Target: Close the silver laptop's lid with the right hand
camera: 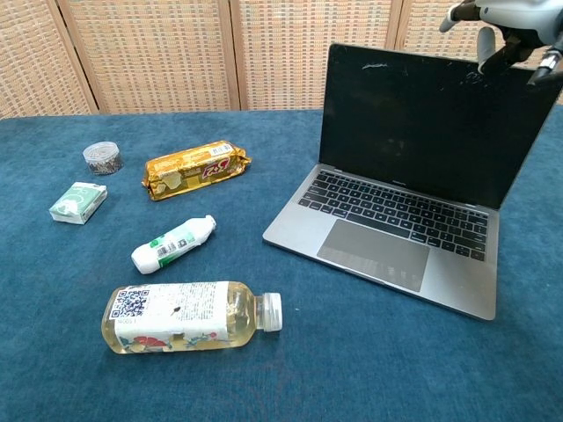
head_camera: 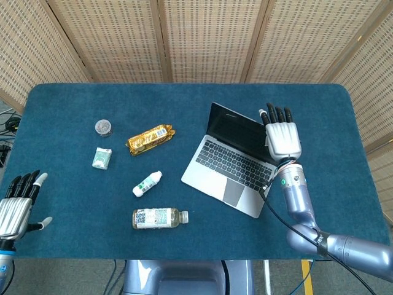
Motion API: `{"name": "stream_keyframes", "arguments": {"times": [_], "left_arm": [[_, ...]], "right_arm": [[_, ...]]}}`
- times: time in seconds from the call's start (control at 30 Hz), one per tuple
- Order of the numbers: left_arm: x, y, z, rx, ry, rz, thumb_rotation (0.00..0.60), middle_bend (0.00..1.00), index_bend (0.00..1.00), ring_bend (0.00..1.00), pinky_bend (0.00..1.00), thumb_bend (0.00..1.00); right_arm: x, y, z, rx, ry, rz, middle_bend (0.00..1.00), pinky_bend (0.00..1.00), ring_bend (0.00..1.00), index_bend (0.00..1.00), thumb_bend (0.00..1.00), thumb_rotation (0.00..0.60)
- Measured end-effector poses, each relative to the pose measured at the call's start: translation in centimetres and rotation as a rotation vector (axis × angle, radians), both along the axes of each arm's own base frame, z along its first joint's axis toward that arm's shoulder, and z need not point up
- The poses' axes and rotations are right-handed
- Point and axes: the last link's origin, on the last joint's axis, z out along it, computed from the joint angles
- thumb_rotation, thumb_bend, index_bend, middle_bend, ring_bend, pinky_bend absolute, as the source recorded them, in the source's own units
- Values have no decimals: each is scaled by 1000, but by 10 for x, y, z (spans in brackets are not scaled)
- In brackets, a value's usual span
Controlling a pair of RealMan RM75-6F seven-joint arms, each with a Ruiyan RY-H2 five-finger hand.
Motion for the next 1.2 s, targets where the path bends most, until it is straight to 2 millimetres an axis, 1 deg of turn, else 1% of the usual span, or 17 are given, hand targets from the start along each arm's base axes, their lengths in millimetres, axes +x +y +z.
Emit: {"name": "stream_keyframes", "arguments": {"times": [0.63,1.07,1.2], "left_arm": [[1,-1,-3,-14,5,-6,600,0,0,0,0,60],[1,-1,-3,-19,7,-7,600,0,0,0,0,59],[1,-1,-4,-23,9,-6,600,0,0,0,0,60]], "right_arm": [[-7,-3,-8,22,21,-20,76,29,0,157,1000,600],[-8,-3,-8,21,27,-18,167,30,0,231,1000,600],[-5,-2,-7,17,26,-11,198,30,0,257,1000,600]]}}
